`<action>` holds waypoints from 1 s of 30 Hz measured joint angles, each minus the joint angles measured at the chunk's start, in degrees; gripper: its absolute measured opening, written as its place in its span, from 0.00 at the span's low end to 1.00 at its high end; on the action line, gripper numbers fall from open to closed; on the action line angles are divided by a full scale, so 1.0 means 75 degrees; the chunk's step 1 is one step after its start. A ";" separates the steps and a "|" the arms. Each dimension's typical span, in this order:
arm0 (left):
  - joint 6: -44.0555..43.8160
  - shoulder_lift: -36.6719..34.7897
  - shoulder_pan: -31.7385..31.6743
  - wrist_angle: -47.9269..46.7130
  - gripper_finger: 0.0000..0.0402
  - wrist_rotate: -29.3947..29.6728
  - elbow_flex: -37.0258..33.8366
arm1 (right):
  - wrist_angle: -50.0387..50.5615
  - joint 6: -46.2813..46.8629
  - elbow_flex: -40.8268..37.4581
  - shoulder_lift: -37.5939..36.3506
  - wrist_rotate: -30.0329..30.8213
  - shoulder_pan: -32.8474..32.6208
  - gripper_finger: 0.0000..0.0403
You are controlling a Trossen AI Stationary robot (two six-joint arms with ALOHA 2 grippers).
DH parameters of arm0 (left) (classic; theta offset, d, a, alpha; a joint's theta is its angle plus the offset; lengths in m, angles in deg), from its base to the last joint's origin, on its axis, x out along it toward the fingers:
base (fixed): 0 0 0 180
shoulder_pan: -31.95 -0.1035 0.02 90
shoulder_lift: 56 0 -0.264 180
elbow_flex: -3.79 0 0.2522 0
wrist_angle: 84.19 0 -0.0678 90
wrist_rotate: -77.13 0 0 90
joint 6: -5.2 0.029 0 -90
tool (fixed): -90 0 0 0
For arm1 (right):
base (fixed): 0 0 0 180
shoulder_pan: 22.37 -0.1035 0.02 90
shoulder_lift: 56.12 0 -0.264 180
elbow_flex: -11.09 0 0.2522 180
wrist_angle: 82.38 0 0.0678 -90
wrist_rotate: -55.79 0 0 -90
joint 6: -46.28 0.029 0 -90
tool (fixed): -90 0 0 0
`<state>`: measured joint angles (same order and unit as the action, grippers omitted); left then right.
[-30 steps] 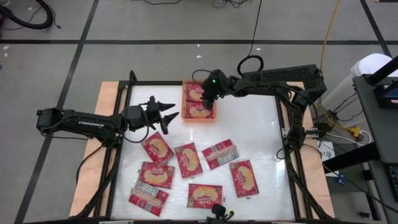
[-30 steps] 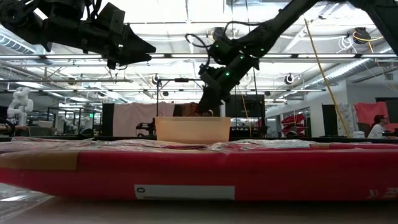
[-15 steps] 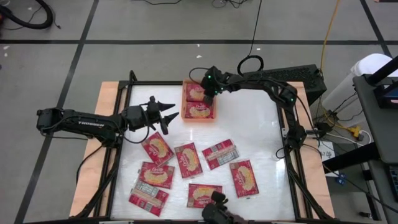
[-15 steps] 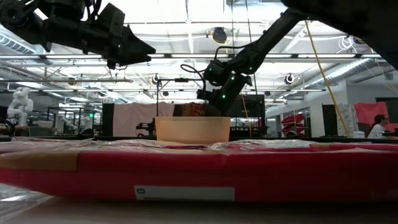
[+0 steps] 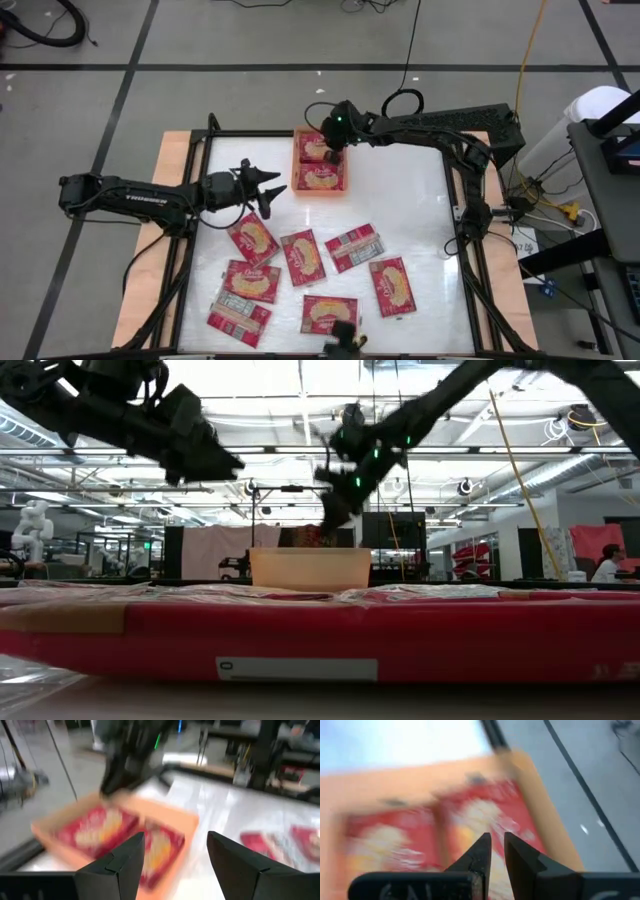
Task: Sort popcorn bags into baskets
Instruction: Put the red popcorn bag into the orange bin
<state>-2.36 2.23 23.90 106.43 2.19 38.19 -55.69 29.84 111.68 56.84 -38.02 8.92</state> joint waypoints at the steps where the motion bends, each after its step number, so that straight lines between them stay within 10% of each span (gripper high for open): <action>1: -0.0148 0.0000 0.0021 -0.0301 0.54 0.0001 0.0000 | 0.0068 0.0097 -0.0047 -0.0207 -0.0130 -0.0105 0.11; 14: -0.4045 -0.0009 0.0803 -0.4171 0.54 0.0024 0.0000 | -0.2463 0.0376 -0.3244 -0.2744 -0.0710 -0.2230 0.11; 22: -0.6197 -0.0322 0.1445 -0.4673 0.54 -0.1160 0.0005 | -0.5943 -0.0169 -0.5708 -0.3561 -0.0670 -0.2894 0.11; 30: -0.8510 -0.1006 0.3029 -0.5480 0.54 -0.1646 0.0003 | -0.6270 -0.0067 -0.6380 -0.3668 -0.0662 -0.2938 0.11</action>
<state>-66.18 -5.31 46.61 65.33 -10.16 38.21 -102.72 29.33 63.83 29.33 -42.98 -13.11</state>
